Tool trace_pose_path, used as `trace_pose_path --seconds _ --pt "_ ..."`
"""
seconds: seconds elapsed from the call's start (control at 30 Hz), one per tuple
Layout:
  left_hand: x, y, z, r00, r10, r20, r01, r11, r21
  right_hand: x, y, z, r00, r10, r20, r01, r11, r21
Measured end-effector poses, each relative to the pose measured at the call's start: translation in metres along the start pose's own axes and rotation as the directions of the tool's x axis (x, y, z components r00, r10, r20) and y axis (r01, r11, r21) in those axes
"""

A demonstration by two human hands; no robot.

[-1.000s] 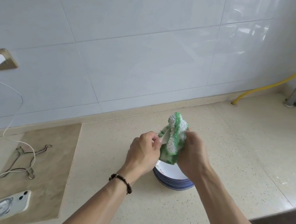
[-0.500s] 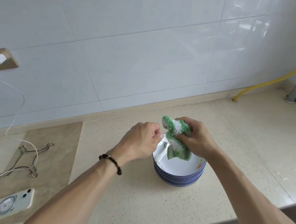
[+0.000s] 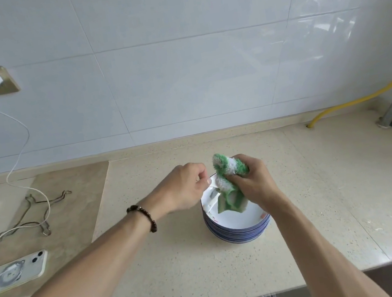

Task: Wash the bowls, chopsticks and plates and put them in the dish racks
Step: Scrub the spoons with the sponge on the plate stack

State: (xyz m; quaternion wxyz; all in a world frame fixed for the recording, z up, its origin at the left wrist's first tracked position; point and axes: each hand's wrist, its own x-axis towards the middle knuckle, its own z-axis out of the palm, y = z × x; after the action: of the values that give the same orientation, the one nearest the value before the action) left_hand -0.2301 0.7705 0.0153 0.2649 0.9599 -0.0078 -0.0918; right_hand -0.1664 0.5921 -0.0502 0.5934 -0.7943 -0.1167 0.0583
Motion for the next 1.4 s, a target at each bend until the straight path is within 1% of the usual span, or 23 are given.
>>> trace_pose_path --seconds 0.07,0.13,0.2,0.23,0.3,0.33,0.37,0.4,0.43,0.47,0.5,0.6,0.7,0.77,0.83,0.9,0.97,1.03,1.07,1.13,1.2,1.3,1.4 --pt "0.004 0.003 -0.004 0.998 0.02 -0.061 -0.02 1.0 0.007 0.001 -0.005 0.0 0.996 0.008 -0.086 -0.004 0.999 0.043" --pt "0.007 0.011 0.004 0.986 -0.009 -0.166 -0.005 0.996 -0.087 -0.005 -0.017 0.015 0.955 0.206 -0.213 -0.107 0.91 0.401" --pt "0.005 0.025 0.027 0.957 -0.086 -0.278 0.037 0.984 -0.177 -0.011 -0.028 0.041 0.841 0.514 -0.169 -0.175 0.555 0.813" --pt "0.004 0.029 0.039 0.94 -0.127 -0.317 0.061 0.975 -0.213 -0.012 -0.03 0.05 0.788 0.6 -0.14 -0.164 0.423 0.891" --pt "0.003 0.028 0.049 0.933 -0.172 -0.317 0.088 0.961 -0.262 -0.011 -0.028 0.056 0.772 0.63 -0.088 -0.171 0.339 0.925" --pt "0.002 0.023 0.045 0.95 -0.154 -0.271 0.08 0.961 -0.265 -0.011 -0.026 0.052 0.802 0.595 -0.056 -0.197 0.351 0.915" --pt "0.003 0.016 0.037 0.973 -0.115 -0.2 0.063 0.967 -0.247 -0.013 -0.02 0.045 0.85 0.525 -0.042 -0.222 0.431 0.875" --pt "0.003 0.009 0.025 0.99 -0.071 -0.124 0.043 0.976 -0.212 -0.014 -0.012 0.036 0.906 0.42 -0.061 -0.224 0.594 0.773" --pt "0.001 0.003 0.013 0.998 -0.033 -0.061 0.023 0.987 -0.16 -0.015 -0.004 0.027 0.956 0.282 -0.077 -0.183 0.783 0.595" --pt "0.001 -0.001 0.001 1.0 -0.005 -0.007 0.004 0.996 -0.094 -0.015 -0.002 0.02 0.988 0.143 -0.06 -0.109 0.914 0.391" --pt "0.0 -0.004 -0.01 0.999 0.017 0.041 -0.016 0.999 -0.028 -0.013 -0.001 0.014 0.999 0.044 -0.019 -0.039 0.975 0.218" --pt "0.003 -0.006 -0.031 0.981 0.071 0.181 -0.098 0.985 0.141 -0.006 -0.013 0.001 0.965 -0.088 0.248 0.123 0.984 -0.13" --pt "0.005 0.0 -0.038 0.965 0.121 0.234 -0.166 0.969 0.185 0.0 -0.031 -0.004 0.875 -0.049 0.481 0.229 0.918 -0.323" --pt "0.005 0.001 -0.039 0.969 0.133 0.206 -0.157 0.982 0.103 0.0 -0.034 -0.006 0.871 -0.036 0.49 0.154 0.967 -0.202" --pt "0.004 -0.001 -0.036 0.979 0.137 0.15 -0.136 0.991 -0.02 -0.003 -0.029 -0.01 0.88 -0.016 0.475 -0.011 0.998 0.054" --pt "0.001 -0.003 -0.031 0.992 0.113 0.063 -0.105 0.987 -0.125 -0.009 -0.023 -0.007 0.911 0.03 0.41 -0.162 0.943 0.29" --pt "-0.002 -0.003 -0.021 0.995 0.09 -0.047 -0.098 0.976 -0.193 -0.012 -0.018 0.002 0.961 0.075 0.265 -0.187 0.884 0.429" --pt "-0.003 -0.007 -0.011 0.99 0.061 -0.124 -0.09 0.965 -0.247 -0.015 -0.017 0.008 0.977 0.105 0.185 -0.184 0.856 0.483" --pt "-0.003 -0.011 -0.007 0.99 0.041 -0.133 -0.076 0.961 -0.266 -0.015 -0.019 0.007 0.971 0.121 0.207 -0.211 0.842 0.496" --pt "-0.004 -0.018 -0.006 0.995 0.015 -0.099 -0.042 0.96 -0.277 -0.017 -0.02 0.001 0.926 0.115 0.36 -0.304 0.793 0.528" --pt "-0.005 -0.019 -0.008 0.998 0.042 -0.047 -0.053 0.964 -0.261 -0.017 -0.021 -0.005 0.887 0.097 0.452 -0.324 0.826 0.46" --pt "-0.006 -0.01 -0.008 0.989 0.122 -0.083 -0.137 0.968 -0.211 -0.014 -0.026 0.0 0.954 0.083 0.29 -0.186 0.917 0.352" --pt "-0.005 -0.008 -0.005 0.966 0.119 -0.23 -0.167 0.965 -0.204 -0.013 -0.025 0.008 0.998 0.046 0.045 -0.061 0.919 0.39"
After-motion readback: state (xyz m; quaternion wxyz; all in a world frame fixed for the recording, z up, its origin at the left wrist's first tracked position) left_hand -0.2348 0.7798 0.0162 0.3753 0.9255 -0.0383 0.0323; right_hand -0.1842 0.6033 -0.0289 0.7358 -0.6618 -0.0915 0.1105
